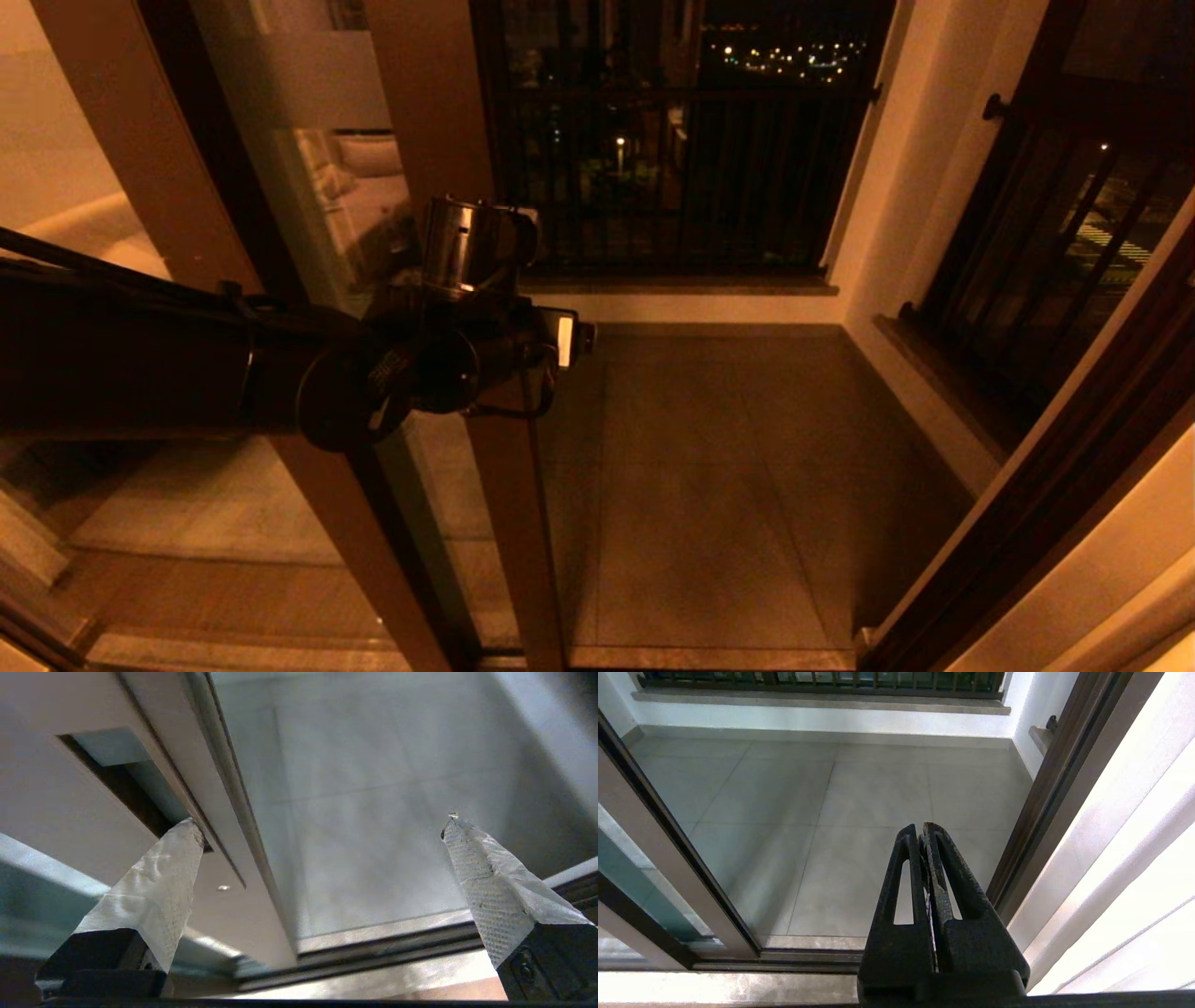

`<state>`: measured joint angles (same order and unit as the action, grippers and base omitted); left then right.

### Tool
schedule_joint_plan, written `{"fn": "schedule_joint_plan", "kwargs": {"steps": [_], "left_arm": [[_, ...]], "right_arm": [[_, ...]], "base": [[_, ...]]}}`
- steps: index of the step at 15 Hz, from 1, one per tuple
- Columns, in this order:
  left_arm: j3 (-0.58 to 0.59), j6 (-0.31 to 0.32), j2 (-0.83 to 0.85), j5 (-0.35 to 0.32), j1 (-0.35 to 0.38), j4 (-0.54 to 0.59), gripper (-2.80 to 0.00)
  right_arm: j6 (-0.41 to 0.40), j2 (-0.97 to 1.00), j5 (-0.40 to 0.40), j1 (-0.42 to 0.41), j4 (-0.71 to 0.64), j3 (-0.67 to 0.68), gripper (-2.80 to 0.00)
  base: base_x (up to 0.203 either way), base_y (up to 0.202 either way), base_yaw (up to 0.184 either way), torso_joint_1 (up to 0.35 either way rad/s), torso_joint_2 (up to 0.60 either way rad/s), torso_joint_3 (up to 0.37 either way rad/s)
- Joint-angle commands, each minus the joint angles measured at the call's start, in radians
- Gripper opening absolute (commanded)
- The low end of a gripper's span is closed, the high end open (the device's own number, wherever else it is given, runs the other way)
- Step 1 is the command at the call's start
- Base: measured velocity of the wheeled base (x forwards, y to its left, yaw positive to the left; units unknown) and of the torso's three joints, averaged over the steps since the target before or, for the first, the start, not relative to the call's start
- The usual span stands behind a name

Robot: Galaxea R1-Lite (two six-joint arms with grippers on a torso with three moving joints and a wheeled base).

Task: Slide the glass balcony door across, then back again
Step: Close the slid door

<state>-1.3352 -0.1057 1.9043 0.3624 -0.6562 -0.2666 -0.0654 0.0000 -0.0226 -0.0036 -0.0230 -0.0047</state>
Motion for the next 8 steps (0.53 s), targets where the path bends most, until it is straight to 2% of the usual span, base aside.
{"fn": "schedule_joint_plan", "kwargs": {"steps": [1, 3, 5, 6, 7, 8], "left_arm": [[0.032, 0.0, -0.037, -0.003, 0.003, -0.048, 0.0], [0.116, 0.0, -0.143, -0.041, 0.023, -0.068, 0.0], [0.199, 0.0, -0.287, -0.161, 0.066, -0.073, 0.0], [0.23, -0.001, -0.364, -0.288, 0.103, -0.068, 0.0], [0.247, -0.002, -0.414, -0.477, 0.156, -0.048, 0.0], [0.249, -0.003, -0.442, -0.638, 0.215, -0.003, 0.0]], "right_arm": [[-0.001, 0.002, 0.0, 0.001, 0.0, 0.0, -2.8], [-0.001, 0.002, 0.0, -0.001, 0.0, 0.0, -2.8], [-0.001, 0.002, 0.0, 0.001, 0.0, 0.0, -2.8], [-0.001, 0.002, 0.0, 0.0, 0.0, 0.0, -2.8], [-0.001, 0.002, 0.0, 0.0, 0.0, 0.0, -2.8], [-0.001, 0.002, 0.0, 0.001, 0.0, 0.0, -2.8]], "base": [[0.0, 0.0, 0.0, 0.0, 0.0, 0.0], [0.0, 0.0, 0.0, 0.0, 0.0, 0.0], [0.0, 0.0, 0.0, 0.0, 0.0, 0.0], [0.0, 0.0, 0.0, 0.0, 0.0, 0.0], [0.0, 0.0, 0.0, 0.0, 0.0, 0.0], [0.0, 0.0, 0.0, 0.0, 0.0, 0.0]]}}
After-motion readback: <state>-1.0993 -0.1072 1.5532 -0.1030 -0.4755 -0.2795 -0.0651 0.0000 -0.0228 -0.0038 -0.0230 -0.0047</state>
